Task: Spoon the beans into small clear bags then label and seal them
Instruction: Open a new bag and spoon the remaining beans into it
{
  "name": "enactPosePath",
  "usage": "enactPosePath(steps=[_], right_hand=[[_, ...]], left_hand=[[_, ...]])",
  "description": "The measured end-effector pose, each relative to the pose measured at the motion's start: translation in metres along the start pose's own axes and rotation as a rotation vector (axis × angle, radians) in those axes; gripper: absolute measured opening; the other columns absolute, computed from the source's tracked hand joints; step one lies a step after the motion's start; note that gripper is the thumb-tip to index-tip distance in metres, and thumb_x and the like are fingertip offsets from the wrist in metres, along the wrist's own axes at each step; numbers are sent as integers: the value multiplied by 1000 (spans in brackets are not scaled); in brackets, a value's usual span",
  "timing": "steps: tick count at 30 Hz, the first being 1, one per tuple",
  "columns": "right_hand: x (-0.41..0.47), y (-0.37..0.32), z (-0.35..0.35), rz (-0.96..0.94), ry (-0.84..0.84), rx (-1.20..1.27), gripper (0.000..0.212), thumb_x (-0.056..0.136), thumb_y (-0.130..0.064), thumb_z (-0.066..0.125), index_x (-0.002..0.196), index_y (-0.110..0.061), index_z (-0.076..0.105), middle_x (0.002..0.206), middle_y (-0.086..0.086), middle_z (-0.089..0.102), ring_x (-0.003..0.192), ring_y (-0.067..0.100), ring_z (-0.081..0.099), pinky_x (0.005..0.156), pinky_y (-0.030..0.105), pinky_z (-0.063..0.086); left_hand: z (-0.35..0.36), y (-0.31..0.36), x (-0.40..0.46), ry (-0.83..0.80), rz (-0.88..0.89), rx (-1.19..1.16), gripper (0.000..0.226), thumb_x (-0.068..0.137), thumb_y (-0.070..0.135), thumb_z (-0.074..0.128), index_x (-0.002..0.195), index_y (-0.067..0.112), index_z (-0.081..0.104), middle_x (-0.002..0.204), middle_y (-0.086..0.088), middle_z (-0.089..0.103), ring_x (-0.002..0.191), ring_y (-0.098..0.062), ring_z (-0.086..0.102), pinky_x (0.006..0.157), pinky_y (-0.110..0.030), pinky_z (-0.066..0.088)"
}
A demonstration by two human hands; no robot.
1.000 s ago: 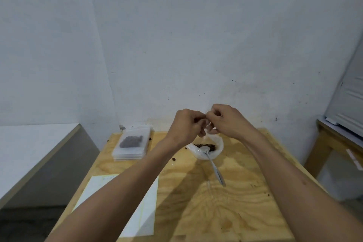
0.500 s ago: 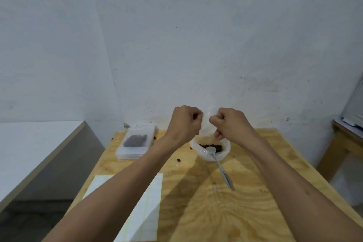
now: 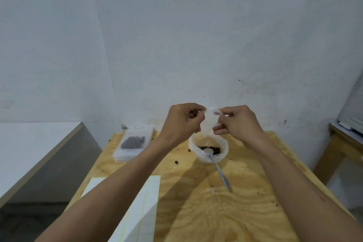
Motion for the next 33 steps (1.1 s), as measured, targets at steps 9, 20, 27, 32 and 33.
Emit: enactPosePath(steps=[9, 20, 27, 32, 33], right_hand=[[-10, -3, 1, 48, -241, 187, 13, 92, 8, 64, 99, 17, 71, 114, 3, 77, 64, 25, 71, 72, 33, 65], [-17, -16, -25, -125, 150, -210, 13, 80, -14, 84, 89, -18, 75, 80, -3, 75, 70, 11, 74, 69, 18, 56], [-21, -25, 7, -245, -182, -380, 39, 81, -1, 73, 51, -26, 71, 48, -10, 57, 47, 3, 45, 50, 18, 37], [-26, -21, 6, -183, -331, -197, 19, 78, -25, 87, 96, -31, 84, 92, -14, 80, 92, 1, 74, 90, 26, 55], [-26, -20, 7, -179, -342, -211, 22, 78, -28, 88, 98, -33, 83, 95, -16, 80, 95, 0, 74, 93, 28, 55]], left_hand=[[20, 0, 6, -517, 256, 410, 120, 68, 46, 92, 161, 25, 19, 153, 3, 37, 139, -8, 30, 119, -28, 27], [18, -22, 6, -347, 339, 690, 95, 75, 55, 81, 150, 14, 41, 123, 0, 53, 116, -21, 51, 107, -28, 27], [35, -21, -3, -387, 312, 640, 94, 68, 56, 85, 141, 14, 43, 106, 6, 40, 94, -15, 42, 85, -30, 36], [26, -33, -1, -488, 204, 594, 115, 67, 66, 77, 158, 19, 24, 119, 9, 33, 110, -14, 34, 102, -28, 29], [25, -35, -1, -512, 183, 582, 116, 66, 70, 72, 159, 21, 23, 121, 10, 32, 112, -13, 33, 103, -27, 28]])
Point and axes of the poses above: each hand's wrist, its own x-axis towards the middle knuckle, its own z-axis out of the palm, y = z × x, the point moved 6 cm from there along x, towards the middle knuckle
